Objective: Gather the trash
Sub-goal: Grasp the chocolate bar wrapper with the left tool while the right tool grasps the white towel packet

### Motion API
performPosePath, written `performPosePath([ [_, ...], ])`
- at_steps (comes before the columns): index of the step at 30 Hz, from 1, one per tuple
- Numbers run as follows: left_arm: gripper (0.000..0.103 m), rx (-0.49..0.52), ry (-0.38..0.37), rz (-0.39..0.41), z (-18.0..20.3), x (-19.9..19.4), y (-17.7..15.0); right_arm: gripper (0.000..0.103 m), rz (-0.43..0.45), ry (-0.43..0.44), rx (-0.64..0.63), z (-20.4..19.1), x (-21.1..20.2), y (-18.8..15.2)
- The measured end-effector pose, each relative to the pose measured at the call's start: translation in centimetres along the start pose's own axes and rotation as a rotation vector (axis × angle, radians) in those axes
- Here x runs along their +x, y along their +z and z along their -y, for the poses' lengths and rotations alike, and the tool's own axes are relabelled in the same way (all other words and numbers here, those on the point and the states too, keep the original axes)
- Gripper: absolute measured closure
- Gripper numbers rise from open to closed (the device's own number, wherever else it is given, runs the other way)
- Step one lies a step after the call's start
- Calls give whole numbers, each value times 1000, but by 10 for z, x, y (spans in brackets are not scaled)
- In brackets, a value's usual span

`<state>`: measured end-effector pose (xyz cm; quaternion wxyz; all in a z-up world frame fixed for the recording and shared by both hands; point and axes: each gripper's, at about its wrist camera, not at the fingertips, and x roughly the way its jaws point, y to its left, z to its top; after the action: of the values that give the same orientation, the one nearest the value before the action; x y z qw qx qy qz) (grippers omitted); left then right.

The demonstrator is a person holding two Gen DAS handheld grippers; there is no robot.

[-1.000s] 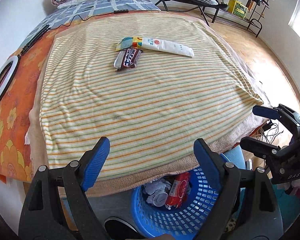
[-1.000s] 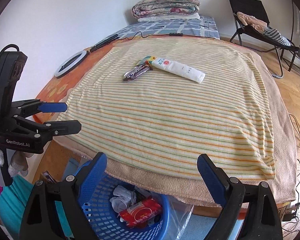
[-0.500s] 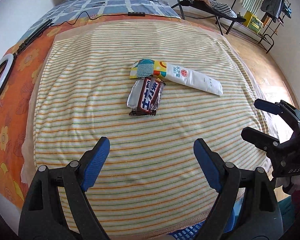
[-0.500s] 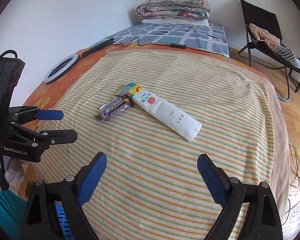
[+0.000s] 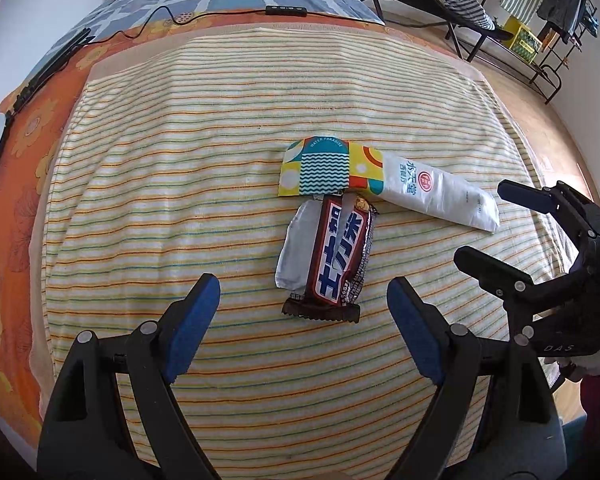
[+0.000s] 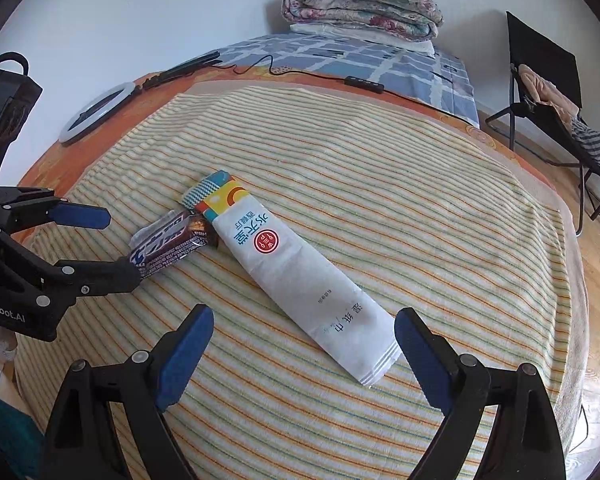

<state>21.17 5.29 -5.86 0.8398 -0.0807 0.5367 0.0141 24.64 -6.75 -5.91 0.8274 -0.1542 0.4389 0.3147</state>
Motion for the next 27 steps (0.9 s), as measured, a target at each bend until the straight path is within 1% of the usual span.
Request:
performPosePath([
  [2,15,15,9,-13,1,7,1,10,1,-14,-13,-1,6,3],
  [5,23,21,25,-26,-2,15,1,10,3,-25,-26,-2,12,7],
  [7,25,8,18,-17,-5,16,3,10,4,-18,-20,-2,16,9],
  [9,33,-1,22,-13,-7,15,5,10,3,-12,-11,-3,19,10],
  [10,35,-2,23,-11,-8,15,5,10,1,-12,-13,-4,21,11],
  [11,39,-1,27,-10,-9,15,5,10,-1,-15,-15,-5,22,12],
  [14,53,7,37,-4,-9,14,6,16,-6,-11,-20,-10,25,14],
  [16,57,9,35,-3,-9,12,5,21,-9,-8,-10,-11,27,14],
  [18,62,10,31,-1,-9,11,5,32,-9,-8,5,-10,27,15],
  [19,64,12,29,0,-9,11,5,36,-9,-9,14,-9,26,15],
  [20,70,15,27,-1,-8,10,5,44,-9,-5,22,-8,25,15],
  [21,73,18,30,-2,-8,10,4,56,-10,0,34,-6,24,15],
  [23,73,22,31,-1,-8,9,4,70,-13,19,56,-2,22,14],
  [25,75,22,31,1,-7,8,2,74,-11,33,73,1,21,13],
  [27,79,21,31,0,-7,7,1,84,-12,30,81,2,19,11],
])
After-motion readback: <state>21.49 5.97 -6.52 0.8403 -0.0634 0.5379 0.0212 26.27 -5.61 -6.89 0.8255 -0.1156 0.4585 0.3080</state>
